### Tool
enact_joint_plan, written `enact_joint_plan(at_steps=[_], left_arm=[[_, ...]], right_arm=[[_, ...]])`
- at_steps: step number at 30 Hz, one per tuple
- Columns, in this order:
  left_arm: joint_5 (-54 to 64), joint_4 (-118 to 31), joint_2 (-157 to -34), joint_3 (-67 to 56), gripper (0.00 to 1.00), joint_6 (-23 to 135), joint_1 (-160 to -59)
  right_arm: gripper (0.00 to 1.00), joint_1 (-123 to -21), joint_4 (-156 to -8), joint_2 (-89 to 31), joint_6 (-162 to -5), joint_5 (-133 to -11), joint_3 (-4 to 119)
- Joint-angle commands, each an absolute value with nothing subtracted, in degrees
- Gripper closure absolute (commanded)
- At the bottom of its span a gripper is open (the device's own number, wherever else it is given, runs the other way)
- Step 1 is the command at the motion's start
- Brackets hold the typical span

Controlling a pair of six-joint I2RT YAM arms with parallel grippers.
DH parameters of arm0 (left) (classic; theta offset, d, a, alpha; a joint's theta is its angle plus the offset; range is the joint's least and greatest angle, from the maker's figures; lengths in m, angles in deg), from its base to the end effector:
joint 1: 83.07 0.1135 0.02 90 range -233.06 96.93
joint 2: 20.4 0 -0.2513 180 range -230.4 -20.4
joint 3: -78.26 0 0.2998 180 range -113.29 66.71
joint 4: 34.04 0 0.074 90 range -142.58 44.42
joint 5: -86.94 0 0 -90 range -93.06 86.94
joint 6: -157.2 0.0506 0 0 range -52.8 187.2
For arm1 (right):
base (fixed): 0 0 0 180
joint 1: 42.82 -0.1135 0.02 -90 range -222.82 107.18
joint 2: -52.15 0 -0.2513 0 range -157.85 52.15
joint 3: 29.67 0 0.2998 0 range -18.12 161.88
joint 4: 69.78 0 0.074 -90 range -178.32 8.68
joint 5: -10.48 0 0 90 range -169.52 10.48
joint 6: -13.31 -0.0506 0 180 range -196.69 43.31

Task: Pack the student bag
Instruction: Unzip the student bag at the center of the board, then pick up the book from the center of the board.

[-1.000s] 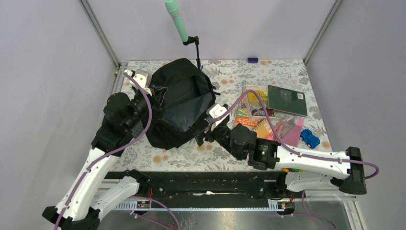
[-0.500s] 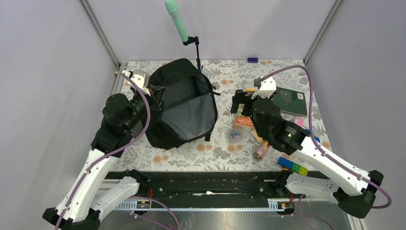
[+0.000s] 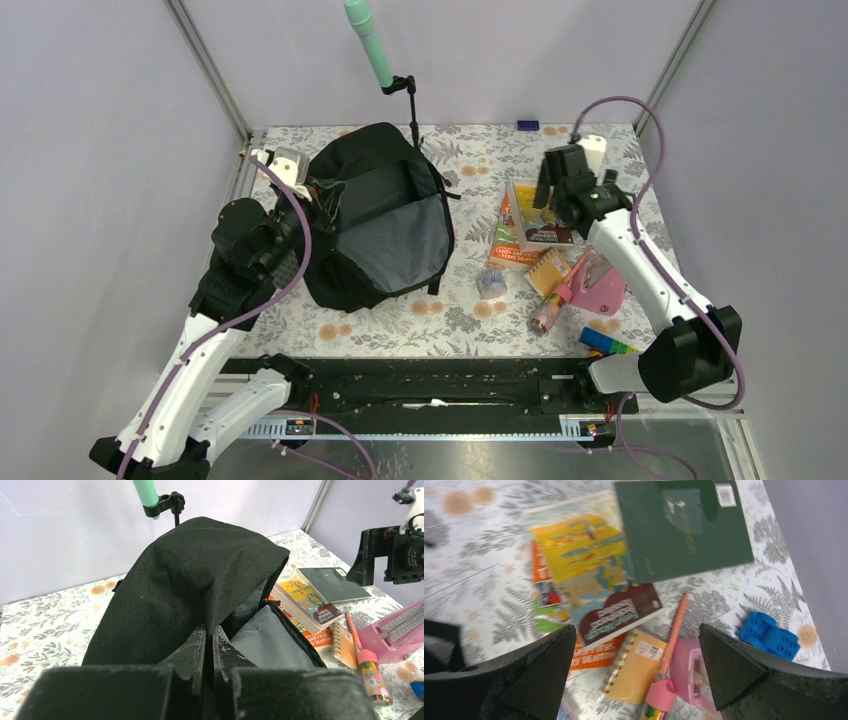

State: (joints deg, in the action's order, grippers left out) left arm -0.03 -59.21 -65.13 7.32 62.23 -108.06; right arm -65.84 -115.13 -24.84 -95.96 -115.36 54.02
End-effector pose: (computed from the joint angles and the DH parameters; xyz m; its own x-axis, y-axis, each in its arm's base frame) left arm 0.2118 -0.1017 0.4250 -0.0243 -0.0841 -0.9962 0.4694 0.8788 -0.0857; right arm 0.3346 0.1100 0.3215 -0.5083 0.0747 -0.8579 0.2877 0.9537 -0.0875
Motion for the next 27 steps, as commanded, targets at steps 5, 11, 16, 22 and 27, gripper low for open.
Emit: enact_joint_plan(at_steps=[5,11,16,22,27], left_arm=[[3.2,-53.4,-66.2,8.8,1.0,60.6,-107.8],[2.7,-54.7,-67.2,7.7,1.0,59.9,-107.8],[2.2,-55.0,-66.0,7.4,1.0,59.9,-107.8],[2.1,-54.9,-65.5,7.4,1.0,59.8,-107.6],[1.8,-55.3,-66.0,7.2,1.0,60.1,-107.5]], right_arm=[[0.0,-48.6,-110.7,-21.5,-108.1,-99.3,46.3],[0.0,-39.8,-102.7,-21.5,-120.4,-94.0,40.2],[0.0,-36.3,-94.8,-21.2,-130.3,-93.8,34.1],[0.0,-32.4,-91.2,-26.3,-134.2,-89.3,33.7],[0.0,-31.1,-87.2,-31.4,-137.9,-85.7,31.8]])
